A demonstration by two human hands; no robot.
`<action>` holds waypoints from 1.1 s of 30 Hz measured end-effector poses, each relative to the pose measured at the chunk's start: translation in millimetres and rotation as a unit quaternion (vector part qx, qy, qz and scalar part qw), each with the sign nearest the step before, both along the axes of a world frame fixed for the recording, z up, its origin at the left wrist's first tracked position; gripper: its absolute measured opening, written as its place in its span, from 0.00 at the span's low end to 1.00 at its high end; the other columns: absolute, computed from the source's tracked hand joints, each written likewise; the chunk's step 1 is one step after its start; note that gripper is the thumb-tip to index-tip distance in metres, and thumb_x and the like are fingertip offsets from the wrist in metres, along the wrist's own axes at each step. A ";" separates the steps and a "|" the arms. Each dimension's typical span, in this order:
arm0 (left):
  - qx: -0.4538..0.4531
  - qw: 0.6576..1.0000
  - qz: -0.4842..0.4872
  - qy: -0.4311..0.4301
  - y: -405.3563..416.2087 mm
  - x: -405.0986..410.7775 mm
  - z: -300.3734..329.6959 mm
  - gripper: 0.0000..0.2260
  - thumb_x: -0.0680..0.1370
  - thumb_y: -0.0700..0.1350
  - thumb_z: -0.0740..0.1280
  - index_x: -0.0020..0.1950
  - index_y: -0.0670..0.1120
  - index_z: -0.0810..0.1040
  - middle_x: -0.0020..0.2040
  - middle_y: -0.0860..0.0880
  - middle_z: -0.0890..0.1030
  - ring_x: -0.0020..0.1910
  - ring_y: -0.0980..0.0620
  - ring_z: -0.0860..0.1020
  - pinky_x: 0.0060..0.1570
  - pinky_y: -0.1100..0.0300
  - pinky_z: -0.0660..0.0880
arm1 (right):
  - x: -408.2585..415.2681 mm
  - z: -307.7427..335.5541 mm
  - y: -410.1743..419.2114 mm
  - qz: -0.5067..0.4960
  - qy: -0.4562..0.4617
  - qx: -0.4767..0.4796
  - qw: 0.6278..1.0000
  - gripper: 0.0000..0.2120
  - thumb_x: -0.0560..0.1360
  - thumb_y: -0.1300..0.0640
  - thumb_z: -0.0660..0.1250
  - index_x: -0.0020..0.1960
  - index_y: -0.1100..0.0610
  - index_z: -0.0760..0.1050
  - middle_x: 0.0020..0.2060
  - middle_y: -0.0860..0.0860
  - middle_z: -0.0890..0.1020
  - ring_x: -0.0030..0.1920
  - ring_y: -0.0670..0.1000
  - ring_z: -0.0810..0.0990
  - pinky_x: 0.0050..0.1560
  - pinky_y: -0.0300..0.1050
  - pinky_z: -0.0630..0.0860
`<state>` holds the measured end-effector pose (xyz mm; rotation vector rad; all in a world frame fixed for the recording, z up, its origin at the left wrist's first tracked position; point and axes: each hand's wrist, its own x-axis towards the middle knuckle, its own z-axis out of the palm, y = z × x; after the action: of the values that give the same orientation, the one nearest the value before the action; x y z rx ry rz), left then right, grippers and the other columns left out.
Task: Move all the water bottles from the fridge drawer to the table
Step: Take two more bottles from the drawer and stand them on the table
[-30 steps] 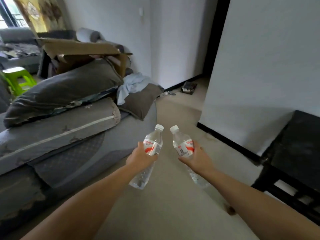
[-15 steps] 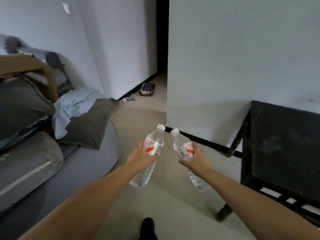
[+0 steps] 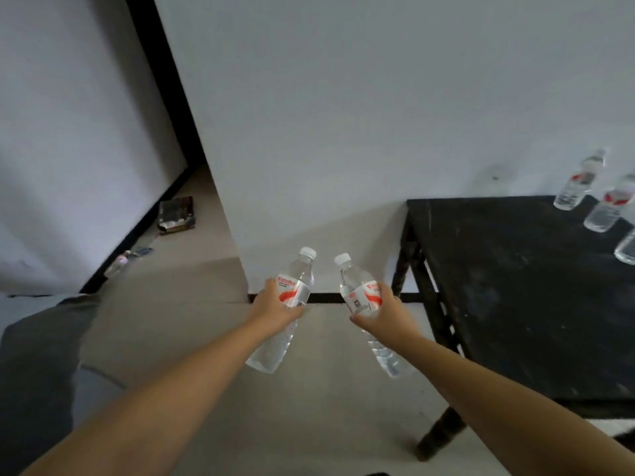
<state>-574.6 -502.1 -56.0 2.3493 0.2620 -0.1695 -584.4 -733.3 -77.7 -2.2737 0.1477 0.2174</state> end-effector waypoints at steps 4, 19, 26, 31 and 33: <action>0.055 0.994 -0.095 0.012 -59.3 81.0 -8.9 0.29 0.69 0.59 0.71 0.63 0.51 0.62 0.53 0.51 0.74 0.48 0.49 0.76 0.49 0.54 0.75 | 56.6 -3.5 -52.8 -0.054 0.008 -0.024 0.998 0.37 0.69 0.43 0.73 0.71 0.49 0.58 0.59 0.50 0.76 0.56 0.51 0.78 0.57 0.48 0.78; 0.010 0.967 -0.252 0.026 -287.6 314.1 -9.2 0.29 0.69 0.56 0.72 0.64 0.49 0.64 0.56 0.50 0.75 0.51 0.50 0.75 0.51 0.54 0.75 | 207.6 0.9 -260.1 -0.239 0.022 -0.063 0.969 0.39 0.69 0.40 0.72 0.72 0.48 0.56 0.61 0.50 0.74 0.57 0.51 0.77 0.58 0.49 0.78; 0.033 0.934 -0.355 0.034 -366.2 391.5 -26.6 0.27 0.70 0.56 0.71 0.61 0.49 0.62 0.54 0.50 0.76 0.49 0.50 0.78 0.52 0.51 0.78 | 245.1 -8.8 -304.0 -0.330 0.046 -0.074 0.940 0.38 0.67 0.41 0.72 0.71 0.48 0.58 0.59 0.49 0.76 0.52 0.50 0.78 0.49 0.44 0.77; 0.047 0.890 -0.453 0.026 -425.6 469.5 -29.3 0.27 0.70 0.56 0.72 0.59 0.48 0.61 0.54 0.49 0.76 0.50 0.50 0.78 0.49 0.55 0.76 | 301.7 -12.8 -334.6 -0.439 0.038 -0.055 0.896 0.40 0.67 0.43 0.73 0.72 0.53 0.58 0.61 0.50 0.76 0.54 0.51 0.79 0.49 0.45 0.76; 0.044 0.875 -0.481 0.028 -451.6 505.2 -23.2 0.28 0.69 0.54 0.73 0.60 0.47 0.62 0.56 0.48 0.76 0.52 0.49 0.77 0.51 0.55 0.75 | 327.9 -11.0 -346.2 -0.496 0.033 -0.024 0.867 0.36 0.67 0.44 0.74 0.67 0.54 0.62 0.58 0.50 0.76 0.53 0.51 0.78 0.50 0.46 0.76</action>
<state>-69.5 -953.7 -79.3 2.3571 -0.9208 -0.7075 -256.5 -1079.5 -88.6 -1.9495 1.3171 -0.2603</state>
